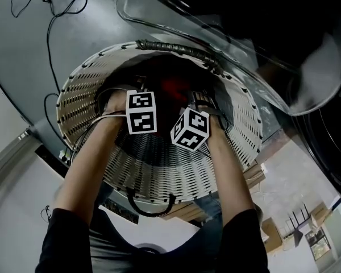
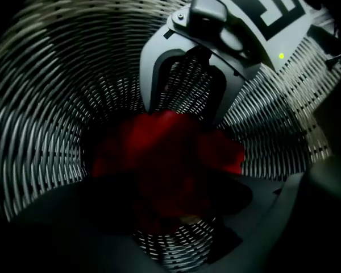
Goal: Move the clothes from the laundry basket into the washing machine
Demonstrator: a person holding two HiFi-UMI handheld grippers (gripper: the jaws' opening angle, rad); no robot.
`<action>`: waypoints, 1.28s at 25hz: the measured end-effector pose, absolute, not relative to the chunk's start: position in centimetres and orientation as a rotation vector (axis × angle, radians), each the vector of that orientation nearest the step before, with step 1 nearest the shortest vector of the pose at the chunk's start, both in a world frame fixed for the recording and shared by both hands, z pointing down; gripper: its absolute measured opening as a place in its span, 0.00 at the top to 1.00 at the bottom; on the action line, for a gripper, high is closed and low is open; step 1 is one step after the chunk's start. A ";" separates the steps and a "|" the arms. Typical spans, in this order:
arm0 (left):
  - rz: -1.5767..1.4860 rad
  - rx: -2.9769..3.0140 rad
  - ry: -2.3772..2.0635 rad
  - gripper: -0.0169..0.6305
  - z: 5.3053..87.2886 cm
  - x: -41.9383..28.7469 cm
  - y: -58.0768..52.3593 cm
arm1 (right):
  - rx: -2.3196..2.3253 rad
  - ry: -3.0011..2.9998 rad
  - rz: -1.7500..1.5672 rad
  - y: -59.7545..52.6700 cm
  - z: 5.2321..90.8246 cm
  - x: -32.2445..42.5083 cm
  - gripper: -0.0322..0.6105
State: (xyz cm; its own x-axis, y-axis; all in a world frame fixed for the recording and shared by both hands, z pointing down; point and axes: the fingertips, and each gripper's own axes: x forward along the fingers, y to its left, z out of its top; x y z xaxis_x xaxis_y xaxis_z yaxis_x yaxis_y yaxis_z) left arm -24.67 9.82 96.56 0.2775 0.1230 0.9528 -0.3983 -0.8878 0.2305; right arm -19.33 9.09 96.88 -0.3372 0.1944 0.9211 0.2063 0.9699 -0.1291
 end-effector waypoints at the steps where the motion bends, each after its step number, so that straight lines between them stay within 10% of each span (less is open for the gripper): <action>1: 1.644 2.117 -0.252 0.36 97.1 -24.9 9.8 | -0.292 -1.924 -0.004 9.1 97.4 -19.3 0.37; 9: 1.643 2.078 -0.283 0.35 101.3 -24.6 9.9 | -0.313 -1.916 -0.010 8.7 101.6 -20.6 0.33; 13: 1.664 2.042 -0.317 0.51 101.9 -25.1 9.8 | -0.277 -1.924 -0.027 8.6 102.8 -21.4 0.36; 22: 1.558 2.031 -0.410 0.81 98.6 -25.5 9.5 | -0.193 -1.935 0.005 8.5 100.6 -21.7 0.87; 32: 1.370 2.048 -0.574 0.81 88.6 -25.3 8.2 | -0.022 -2.045 0.110 6.4 90.7 -22.1 0.88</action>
